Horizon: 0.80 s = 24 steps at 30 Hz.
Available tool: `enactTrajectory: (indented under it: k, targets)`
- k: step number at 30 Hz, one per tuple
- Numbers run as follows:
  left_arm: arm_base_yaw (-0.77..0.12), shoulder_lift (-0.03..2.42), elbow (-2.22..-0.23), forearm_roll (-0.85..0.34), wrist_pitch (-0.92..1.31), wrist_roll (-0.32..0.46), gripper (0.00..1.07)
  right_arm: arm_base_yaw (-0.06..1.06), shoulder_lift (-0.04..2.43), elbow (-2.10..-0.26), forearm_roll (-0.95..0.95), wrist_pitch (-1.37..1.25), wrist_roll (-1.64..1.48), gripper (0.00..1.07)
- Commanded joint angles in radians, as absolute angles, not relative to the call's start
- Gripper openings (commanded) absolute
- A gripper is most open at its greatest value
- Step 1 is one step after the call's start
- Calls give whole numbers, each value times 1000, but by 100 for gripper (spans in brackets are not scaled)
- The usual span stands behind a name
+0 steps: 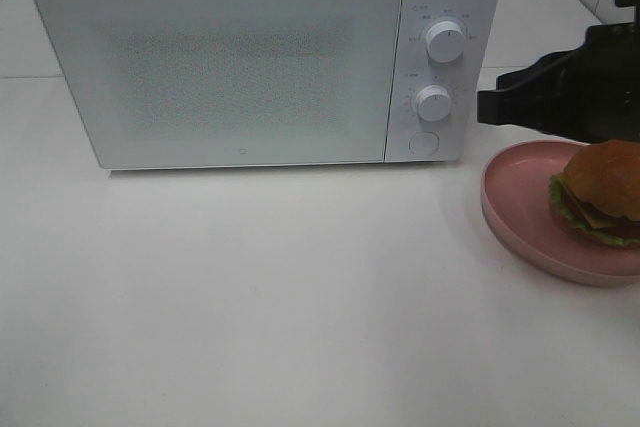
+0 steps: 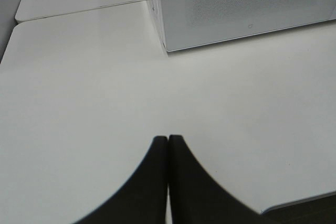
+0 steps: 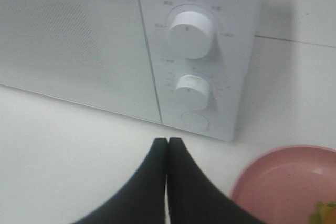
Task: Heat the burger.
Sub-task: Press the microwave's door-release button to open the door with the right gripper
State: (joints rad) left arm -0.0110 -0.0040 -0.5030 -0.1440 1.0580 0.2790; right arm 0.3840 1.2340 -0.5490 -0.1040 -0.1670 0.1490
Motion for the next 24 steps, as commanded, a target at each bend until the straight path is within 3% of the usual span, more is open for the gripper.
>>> enactTrajectory:
  k: [1, 16, 24]
  targets:
    - [-13, -25, -500, -144, 1047, 281, 0, 445, 1314, -595, -101, -218, 186, 0]
    - [-13, -25, -500, -144, 1047, 281, 0, 455, 1572, -646, -103, -391, 258, 0]
    - [-13, -25, -500, -144, 1047, 281, 0, 455, 1681, -646, -103, -466, 441, 1]
